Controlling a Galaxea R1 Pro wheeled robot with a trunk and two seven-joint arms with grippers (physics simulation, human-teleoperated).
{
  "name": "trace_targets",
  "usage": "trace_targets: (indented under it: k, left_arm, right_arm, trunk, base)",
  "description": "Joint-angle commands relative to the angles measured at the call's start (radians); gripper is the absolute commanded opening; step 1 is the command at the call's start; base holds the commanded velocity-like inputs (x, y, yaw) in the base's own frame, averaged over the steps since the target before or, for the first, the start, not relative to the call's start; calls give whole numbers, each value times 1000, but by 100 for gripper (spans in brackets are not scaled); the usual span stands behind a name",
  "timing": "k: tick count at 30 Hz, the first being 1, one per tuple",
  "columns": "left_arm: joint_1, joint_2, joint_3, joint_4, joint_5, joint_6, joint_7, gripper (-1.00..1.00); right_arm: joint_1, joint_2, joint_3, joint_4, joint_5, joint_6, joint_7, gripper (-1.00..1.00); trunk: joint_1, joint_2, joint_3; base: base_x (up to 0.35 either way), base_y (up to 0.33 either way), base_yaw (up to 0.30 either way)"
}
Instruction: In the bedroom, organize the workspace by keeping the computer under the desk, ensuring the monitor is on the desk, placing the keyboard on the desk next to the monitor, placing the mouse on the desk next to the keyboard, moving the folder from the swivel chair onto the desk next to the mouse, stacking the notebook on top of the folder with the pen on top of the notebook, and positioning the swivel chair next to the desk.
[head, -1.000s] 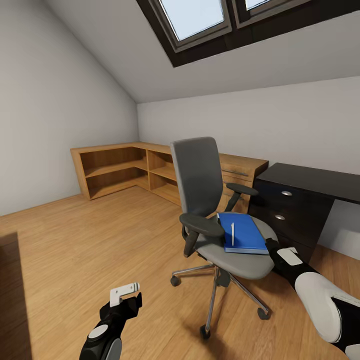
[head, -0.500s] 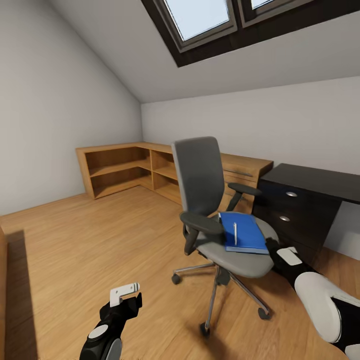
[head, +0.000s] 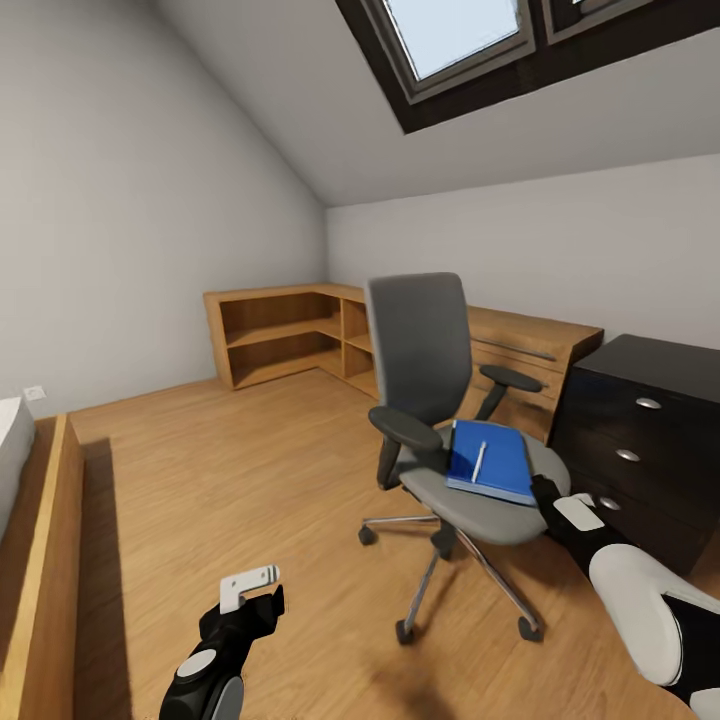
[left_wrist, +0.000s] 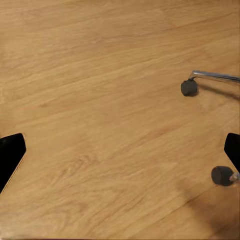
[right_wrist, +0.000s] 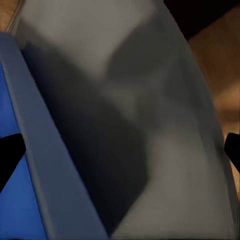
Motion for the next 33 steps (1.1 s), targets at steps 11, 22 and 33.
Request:
trace_targets:
  k: [11, 22, 33]
  left_arm:
    - [-1, 0, -2, 0, 10, 2, 10, 100]
    - [-1, 0, -19, 20, 10, 2, 10, 100]
    - [-1, 0, -19, 20, 9, 2, 11, 100]
  right_arm:
    - [0, 1, 2, -24, -22, 3, -2, 100]
    - [0, 3, 2, -60, -21, 3, -3, 100]
    - [0, 7, 4, -54, -23, 3, -2, 100]
  trunk:
    - [0, 0, -1]
    - [0, 0, -4]
    - [0, 0, -5]
  base:
    - [0, 0, 42]
    - [-1, 0, 0]
    - [-276, 0, 0]
